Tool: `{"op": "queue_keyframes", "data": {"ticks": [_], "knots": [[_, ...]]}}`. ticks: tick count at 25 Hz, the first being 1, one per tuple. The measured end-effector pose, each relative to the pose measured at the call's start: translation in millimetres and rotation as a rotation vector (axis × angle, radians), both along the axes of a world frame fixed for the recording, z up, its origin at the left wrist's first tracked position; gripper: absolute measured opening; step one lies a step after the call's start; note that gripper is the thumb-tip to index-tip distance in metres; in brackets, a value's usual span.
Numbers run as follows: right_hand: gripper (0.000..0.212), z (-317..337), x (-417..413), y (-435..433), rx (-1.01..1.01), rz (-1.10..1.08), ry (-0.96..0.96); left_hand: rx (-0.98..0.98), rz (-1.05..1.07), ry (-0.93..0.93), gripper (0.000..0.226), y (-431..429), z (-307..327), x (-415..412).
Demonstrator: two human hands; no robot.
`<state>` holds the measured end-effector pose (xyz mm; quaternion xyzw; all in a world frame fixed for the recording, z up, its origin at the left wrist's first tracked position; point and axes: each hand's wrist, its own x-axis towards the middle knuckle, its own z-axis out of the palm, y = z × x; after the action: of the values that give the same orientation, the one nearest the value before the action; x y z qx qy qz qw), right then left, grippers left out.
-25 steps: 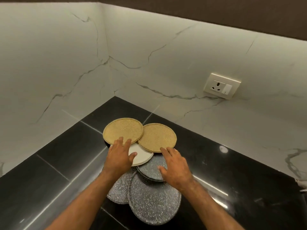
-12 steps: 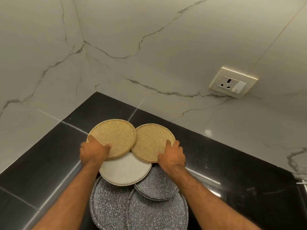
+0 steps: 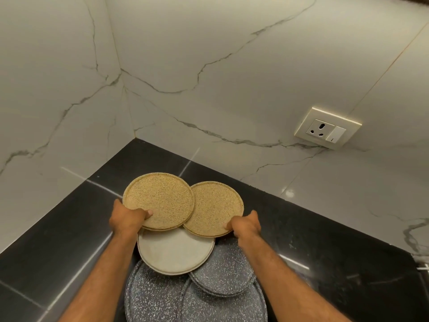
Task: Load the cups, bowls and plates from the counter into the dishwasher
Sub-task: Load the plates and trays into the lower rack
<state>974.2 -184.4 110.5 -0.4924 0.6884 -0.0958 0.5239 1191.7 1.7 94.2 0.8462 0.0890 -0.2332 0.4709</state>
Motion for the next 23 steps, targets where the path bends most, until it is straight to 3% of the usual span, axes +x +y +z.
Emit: {"op": "queue_keyframes", "data": {"ticks": [2,3,11,17,20,23], "knots": [[0.037,7,0,1,0.259,-0.120,-0.275,-0.269,0.134,0.215,0.051,1,6,-4],[0.024,11,-1,1,0.341,-0.136,-0.368,-0.377,0.184,0.305,0.039,2,8,-7],[0.033,62,-73,20,0.326,-0.134,-0.626,-0.694,0.038,0.261,0.008,19,76,-90],[0.021,105,-166,57,0.254,-0.120,-0.736,-0.720,-0.051,0.157,0.016,41,122,-182],[0.010,118,-218,80,0.186,-0.052,-0.697,-0.708,-0.076,0.054,0.026,66,137,-238],[0.017,123,-278,107,0.050,0.023,-0.612,-0.624,-0.104,-0.078,0.022,97,146,-304]]}}
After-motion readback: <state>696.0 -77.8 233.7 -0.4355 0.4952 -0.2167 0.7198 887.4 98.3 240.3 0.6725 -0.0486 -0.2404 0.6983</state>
